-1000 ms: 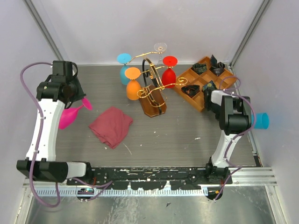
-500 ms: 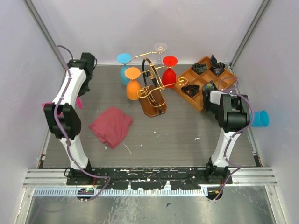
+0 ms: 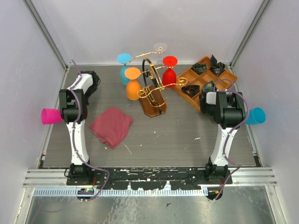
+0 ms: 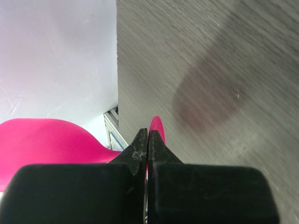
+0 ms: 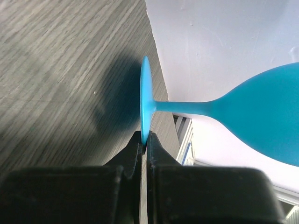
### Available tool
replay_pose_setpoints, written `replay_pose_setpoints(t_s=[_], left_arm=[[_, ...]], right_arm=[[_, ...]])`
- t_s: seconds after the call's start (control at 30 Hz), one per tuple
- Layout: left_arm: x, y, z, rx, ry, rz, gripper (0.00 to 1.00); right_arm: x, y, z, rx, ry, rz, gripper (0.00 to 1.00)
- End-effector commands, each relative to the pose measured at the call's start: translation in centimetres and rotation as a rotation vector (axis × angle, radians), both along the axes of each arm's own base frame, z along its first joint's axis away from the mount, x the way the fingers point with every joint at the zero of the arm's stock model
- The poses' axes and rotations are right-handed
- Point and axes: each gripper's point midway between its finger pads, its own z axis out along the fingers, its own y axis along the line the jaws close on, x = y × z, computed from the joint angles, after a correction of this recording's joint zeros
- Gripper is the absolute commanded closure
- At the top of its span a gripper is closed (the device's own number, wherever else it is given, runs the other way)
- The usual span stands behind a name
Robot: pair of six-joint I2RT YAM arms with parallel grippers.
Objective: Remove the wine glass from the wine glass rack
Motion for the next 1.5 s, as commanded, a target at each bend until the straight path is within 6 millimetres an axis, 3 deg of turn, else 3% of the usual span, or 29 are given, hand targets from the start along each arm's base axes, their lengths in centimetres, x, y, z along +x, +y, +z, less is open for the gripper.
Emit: replay_pose_setpoints(t_s=[0.0, 0.17, 0.33, 0.43, 0.77, 0.9, 1.03, 1.23, 1.4, 1.47], left_arm=[[0.0, 0.8, -1.3, 0.045, 0.043, 0.027, 1.0], [-0.2, 0.6, -3.9, 0.039, 0.096, 0.045, 1.0], [0.9, 0.4, -3.8, 0.027, 0.068, 0.051, 1.0], [1.1, 0.0, -3.9, -0.003, 0.058, 0.06, 1.0], [1.8, -0.8, -3.9, -0.001, 0.051, 0.032, 1.0], [1.9, -1.1, -3.9, 0.012, 0.055, 0.019, 1.0], [2.2, -1.6, -4.1, -0.008, 0.052, 0.014, 1.0], [2.1, -3.4, -6.0, -0.042, 0.111, -0.033, 1.0], [2.2, -4.0, -6.3, 0.003, 0.122, -0.065, 1.0], [2.2, -4.1, -6.4, -0.006, 0.119, -0.062, 1.0]], right_arm=[[1.1, 2.1, -5.0, 0.149, -0.118, -0.067, 0.99], [1.4, 2.2, -5.0, 0.162, -0.124, -0.068, 0.99], [1.3, 2.5, -5.0, 0.17, -0.11, -0.06, 0.98], [1.2, 2.7, -4.9, 0.171, -0.1, -0.054, 0.85], [1.1, 3.3, -5.0, 0.187, -0.072, -0.037, 0.8], [1.3, 3.8, -5.0, 0.208, -0.071, -0.026, 0.72], [1.3, 5.0, -5.1, 0.231, -0.071, -0.006, 0.54], [1.5, 6.7, -5.4, 0.335, -0.081, 0.027, 0.44], [2.1, 7.8, -5.6, 0.425, -0.098, 0.051, 0.4], [2.3, 8.4, -5.8, 0.461, -0.113, 0.058, 0.32]])
